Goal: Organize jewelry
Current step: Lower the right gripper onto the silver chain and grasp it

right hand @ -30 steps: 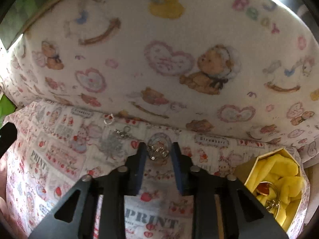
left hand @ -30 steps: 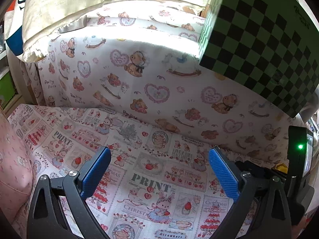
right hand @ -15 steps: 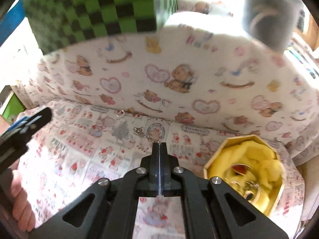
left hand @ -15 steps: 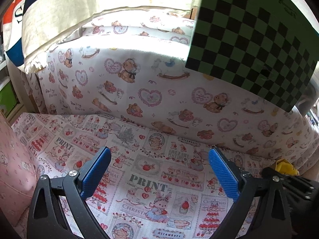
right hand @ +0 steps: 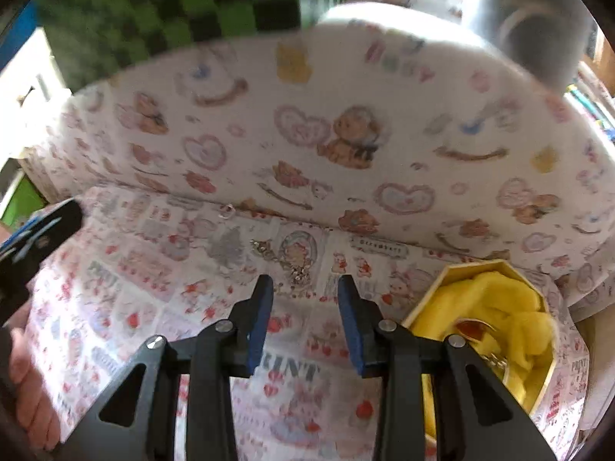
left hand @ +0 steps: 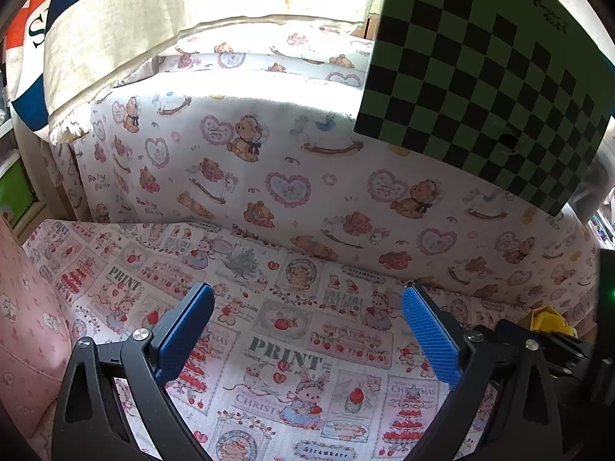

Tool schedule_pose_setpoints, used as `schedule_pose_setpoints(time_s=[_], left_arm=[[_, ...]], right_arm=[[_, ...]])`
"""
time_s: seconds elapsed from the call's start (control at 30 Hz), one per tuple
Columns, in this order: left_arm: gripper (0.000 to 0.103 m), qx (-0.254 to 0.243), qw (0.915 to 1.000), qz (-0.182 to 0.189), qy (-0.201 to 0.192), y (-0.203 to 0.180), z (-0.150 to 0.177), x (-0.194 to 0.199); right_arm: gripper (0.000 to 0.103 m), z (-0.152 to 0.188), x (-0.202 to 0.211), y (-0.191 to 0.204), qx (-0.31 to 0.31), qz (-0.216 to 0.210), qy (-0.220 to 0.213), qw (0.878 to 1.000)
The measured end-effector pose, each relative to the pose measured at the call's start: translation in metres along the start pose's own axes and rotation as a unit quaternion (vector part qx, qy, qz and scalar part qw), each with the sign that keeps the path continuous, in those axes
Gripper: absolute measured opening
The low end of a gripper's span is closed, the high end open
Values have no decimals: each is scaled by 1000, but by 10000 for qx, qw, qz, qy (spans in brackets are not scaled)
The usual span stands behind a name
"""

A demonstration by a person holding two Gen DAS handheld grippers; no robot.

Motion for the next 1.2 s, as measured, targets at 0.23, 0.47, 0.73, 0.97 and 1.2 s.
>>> schedule_pose_setpoints(time_s=[0.23, 0.47, 0.73, 0.97, 1.2], left_arm=[[98, 21, 10000, -11, 55, 0, 1, -4], [98, -42, 9999, -68, 63, -2, 4, -6], [98, -88, 10000, -28, -3, -4, 3, -1], [98, -74, 10000, -44, 24, -2, 4, -2], [98, -66, 9999, -46, 136, 0, 5, -11]], right_arm=[[7, -13, -25, -1, -103, 363, 196, 9991], [4, -9, -30, 5, 65, 396, 129, 9991], [0, -16, 21, 0, 75, 29, -375, 9993], [20, -14, 6, 4, 297, -45, -12, 9995], [21, -19, -31, 2, 525, 288, 369, 9975]])
Point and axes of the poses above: each gripper's, at about its wrist camera, not at the fingertips, and x roughly against the way its jaws point, y to its left, z to its underside, the point moved 4 cm from there along -x, roughly the way its jaws point, and after that the axes turned 5 degrees about -z, right-handed, at the moved point
